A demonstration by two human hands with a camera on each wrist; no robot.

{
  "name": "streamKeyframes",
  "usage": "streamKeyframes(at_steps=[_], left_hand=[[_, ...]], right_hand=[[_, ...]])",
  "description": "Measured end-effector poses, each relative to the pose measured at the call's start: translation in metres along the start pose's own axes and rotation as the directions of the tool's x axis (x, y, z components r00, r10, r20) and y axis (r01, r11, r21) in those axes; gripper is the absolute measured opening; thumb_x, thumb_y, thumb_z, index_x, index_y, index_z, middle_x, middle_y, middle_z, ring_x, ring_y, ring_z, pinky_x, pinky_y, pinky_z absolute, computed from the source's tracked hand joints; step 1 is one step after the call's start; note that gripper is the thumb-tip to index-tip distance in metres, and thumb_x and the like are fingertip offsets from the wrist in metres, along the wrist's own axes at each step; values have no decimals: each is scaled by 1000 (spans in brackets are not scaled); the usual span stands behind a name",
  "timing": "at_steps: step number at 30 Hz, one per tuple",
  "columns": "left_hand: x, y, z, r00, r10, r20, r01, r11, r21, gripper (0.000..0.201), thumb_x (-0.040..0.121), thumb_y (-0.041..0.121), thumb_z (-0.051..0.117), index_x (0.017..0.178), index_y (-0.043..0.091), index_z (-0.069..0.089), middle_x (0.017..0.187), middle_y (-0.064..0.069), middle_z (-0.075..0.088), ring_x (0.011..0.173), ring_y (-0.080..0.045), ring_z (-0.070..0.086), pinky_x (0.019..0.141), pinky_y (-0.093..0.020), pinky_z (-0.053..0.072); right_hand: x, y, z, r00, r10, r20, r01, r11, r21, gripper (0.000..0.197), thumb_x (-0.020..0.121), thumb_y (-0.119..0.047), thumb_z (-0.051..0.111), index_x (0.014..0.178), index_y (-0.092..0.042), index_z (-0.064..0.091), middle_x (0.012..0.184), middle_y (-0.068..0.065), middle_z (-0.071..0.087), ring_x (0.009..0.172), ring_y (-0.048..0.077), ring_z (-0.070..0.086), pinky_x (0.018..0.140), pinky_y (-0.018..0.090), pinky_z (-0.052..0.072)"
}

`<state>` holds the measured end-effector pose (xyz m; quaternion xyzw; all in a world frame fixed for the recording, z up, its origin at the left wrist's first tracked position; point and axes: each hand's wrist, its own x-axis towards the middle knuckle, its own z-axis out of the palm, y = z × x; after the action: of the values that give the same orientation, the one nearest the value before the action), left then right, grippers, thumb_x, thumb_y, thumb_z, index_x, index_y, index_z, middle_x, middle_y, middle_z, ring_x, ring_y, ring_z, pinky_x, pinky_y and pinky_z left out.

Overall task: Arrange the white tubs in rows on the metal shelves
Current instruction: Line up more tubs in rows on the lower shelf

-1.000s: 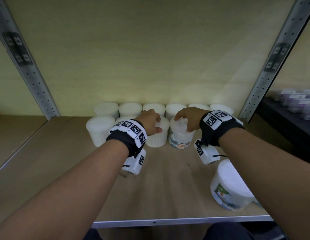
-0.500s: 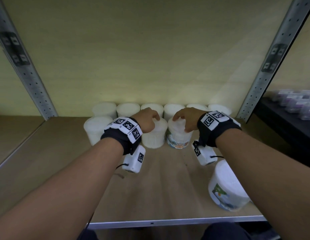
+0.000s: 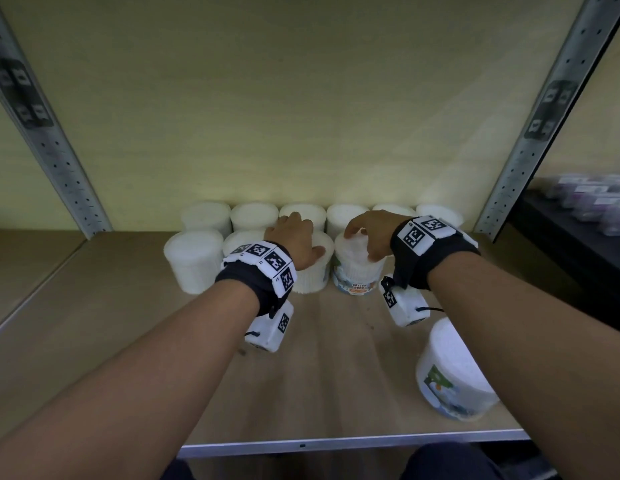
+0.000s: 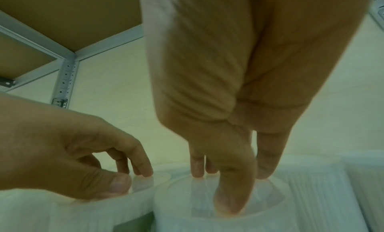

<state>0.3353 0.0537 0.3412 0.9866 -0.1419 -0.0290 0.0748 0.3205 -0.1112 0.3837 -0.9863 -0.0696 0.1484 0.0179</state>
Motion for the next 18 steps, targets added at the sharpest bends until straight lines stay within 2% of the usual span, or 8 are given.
streamKeyframes(at_steps=[2, 4, 6, 9, 12, 14, 16, 18], left_hand=[[0, -2, -4, 998, 35, 49, -34, 999, -29, 51, 92, 38, 53, 137, 15, 42, 143, -8, 36, 132, -28, 37, 105, -42, 38], [-2, -3, -10, 991, 87, 104, -80, 994, -76, 49, 93, 22, 53, 140, 17, 40, 146, -7, 37, 132, -26, 40, 106, -38, 38], [-4, -2, -17, 980, 131, 152, -117, 989, -94, 52, 92, 6, 49, 141, 18, 39, 147, -6, 39, 128, -26, 45, 100, -31, 41], [-8, 0, -23, 969, 154, 195, -138, 986, -90, 57, 90, -2, 44, 142, 20, 38, 145, -6, 41, 124, -26, 49, 91, -28, 43], [-10, 1, -21, 974, 132, 185, -111, 986, -121, 56, 90, -2, 43, 142, 20, 38, 145, -6, 40, 127, -26, 47, 96, -30, 43], [-9, 1, -17, 988, 96, 119, -82, 989, -124, 51, 89, 5, 46, 138, 17, 41, 143, -7, 38, 128, -26, 42, 103, -37, 41], [-6, 1, -13, 998, 60, -1, -60, 992, -114, 44, 90, 17, 50, 133, 12, 45, 138, -10, 40, 128, -28, 39, 104, -43, 40], [-2, 3, -10, 999, 5, -47, -10, 995, -100, 47, 91, 33, 51, 131, 8, 46, 135, -13, 41, 127, -31, 38, 103, -46, 40]], right_hand=[[0, -1, 0, 1000, -1, -9, 1, 1000, -10, 63, 82, 0, 65, 138, -19, 47, 144, 7, 44, 129, 24, 47, 94, 29, 42], [0, -1, 0, 1000, -2, -8, 2, 1000, -6, 62, 82, 1, 65, 138, -19, 47, 143, 7, 44, 128, 25, 47, 88, 26, 40], [0, 0, -1, 1000, -6, -1, 6, 1000, 7, 62, 82, 2, 64, 138, -18, 47, 143, 7, 44, 129, 25, 46, 83, 24, 36], [-1, 1, -1, 1000, -6, 6, 6, 1000, 20, 62, 82, 3, 63, 139, -16, 47, 144, 8, 43, 130, 24, 45, 82, 23, 34], [-2, 0, -2, 1000, -4, 18, 3, 999, 38, 62, 83, 4, 62, 140, -15, 45, 146, 7, 41, 131, 24, 44, 83, 22, 34], [-4, 0, -2, 1000, -1, 21, 0, 999, 50, 62, 83, 4, 61, 140, -15, 45, 147, 7, 41, 132, 24, 44, 84, 22, 35], [-5, -1, -1, 1000, 3, 19, -4, 998, 61, 62, 84, 5, 60, 140, -15, 45, 147, 8, 40, 132, 24, 44, 86, 23, 36], [-5, -1, -2, 1000, 5, 25, -7, 997, 71, 62, 84, 5, 59, 140, -15, 44, 147, 8, 39, 132, 24, 43, 88, 24, 37]])
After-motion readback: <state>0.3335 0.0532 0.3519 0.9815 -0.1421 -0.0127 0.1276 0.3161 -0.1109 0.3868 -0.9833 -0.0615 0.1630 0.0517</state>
